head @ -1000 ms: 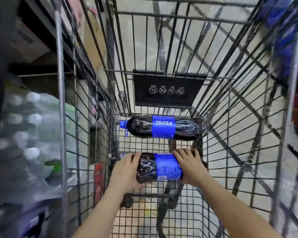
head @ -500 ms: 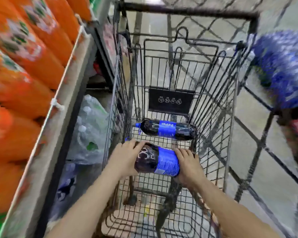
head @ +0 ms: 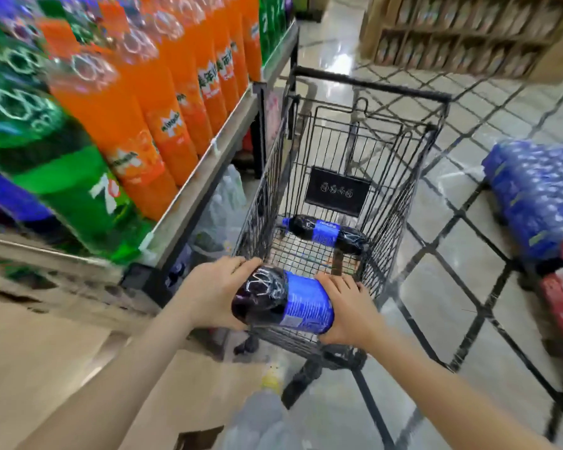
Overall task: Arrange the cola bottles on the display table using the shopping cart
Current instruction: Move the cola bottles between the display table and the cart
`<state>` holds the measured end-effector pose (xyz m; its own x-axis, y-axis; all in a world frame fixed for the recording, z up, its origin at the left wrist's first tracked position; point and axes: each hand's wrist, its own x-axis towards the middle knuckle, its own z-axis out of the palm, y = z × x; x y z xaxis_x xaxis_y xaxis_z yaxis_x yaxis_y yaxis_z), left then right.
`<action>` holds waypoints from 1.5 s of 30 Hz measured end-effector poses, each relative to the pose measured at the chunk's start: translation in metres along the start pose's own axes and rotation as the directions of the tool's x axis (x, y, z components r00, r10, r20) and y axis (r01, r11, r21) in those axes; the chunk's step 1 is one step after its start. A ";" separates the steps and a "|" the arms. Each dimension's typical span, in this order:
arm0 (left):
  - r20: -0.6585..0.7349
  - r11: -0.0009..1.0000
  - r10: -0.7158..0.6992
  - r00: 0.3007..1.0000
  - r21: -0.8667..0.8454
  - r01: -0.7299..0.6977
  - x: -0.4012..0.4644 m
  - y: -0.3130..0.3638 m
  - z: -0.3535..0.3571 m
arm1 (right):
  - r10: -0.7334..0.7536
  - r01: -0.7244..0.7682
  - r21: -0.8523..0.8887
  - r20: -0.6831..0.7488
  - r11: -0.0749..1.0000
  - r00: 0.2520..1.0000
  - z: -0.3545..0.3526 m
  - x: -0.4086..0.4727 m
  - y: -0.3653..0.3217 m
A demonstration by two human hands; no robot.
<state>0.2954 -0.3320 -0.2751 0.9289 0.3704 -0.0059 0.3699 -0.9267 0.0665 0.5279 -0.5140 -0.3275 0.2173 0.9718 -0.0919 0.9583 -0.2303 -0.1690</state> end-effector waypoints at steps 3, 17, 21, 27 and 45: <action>0.001 0.999 -0.035 0.999 -0.015 0.035 -0.048 0.014 -0.001 | -0.057 0.057 0.027 -0.013 0.998 0.998 0.004 -0.028 -0.025; 0.143 0.975 -0.208 0.968 -0.052 0.217 -0.255 -0.010 0.000 | -0.302 0.268 0.193 0.176 0.944 0.937 0.031 -0.080 -0.184; 0.146 0.967 -0.231 0.962 -0.072 0.243 -0.322 -0.035 -0.002 | -0.302 0.270 0.183 0.180 0.945 0.936 0.046 -0.087 -0.251; 0.089 0.960 -0.240 0.967 -0.123 0.250 -0.419 -0.074 -0.024 | -0.300 0.271 0.183 0.161 0.945 0.940 0.069 -0.096 -0.358; 0.120 0.881 -0.434 0.893 -0.148 0.449 -0.532 -0.245 -0.015 | -0.439 0.412 0.159 0.224 0.897 0.870 0.096 0.031 -0.540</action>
<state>-0.2901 -0.3013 -0.2736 0.6709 0.7255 -0.1535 0.7399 -0.6412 0.2034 -0.0002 -0.3641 -0.3336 -0.2733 0.9351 -0.2255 0.9199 0.1856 -0.3455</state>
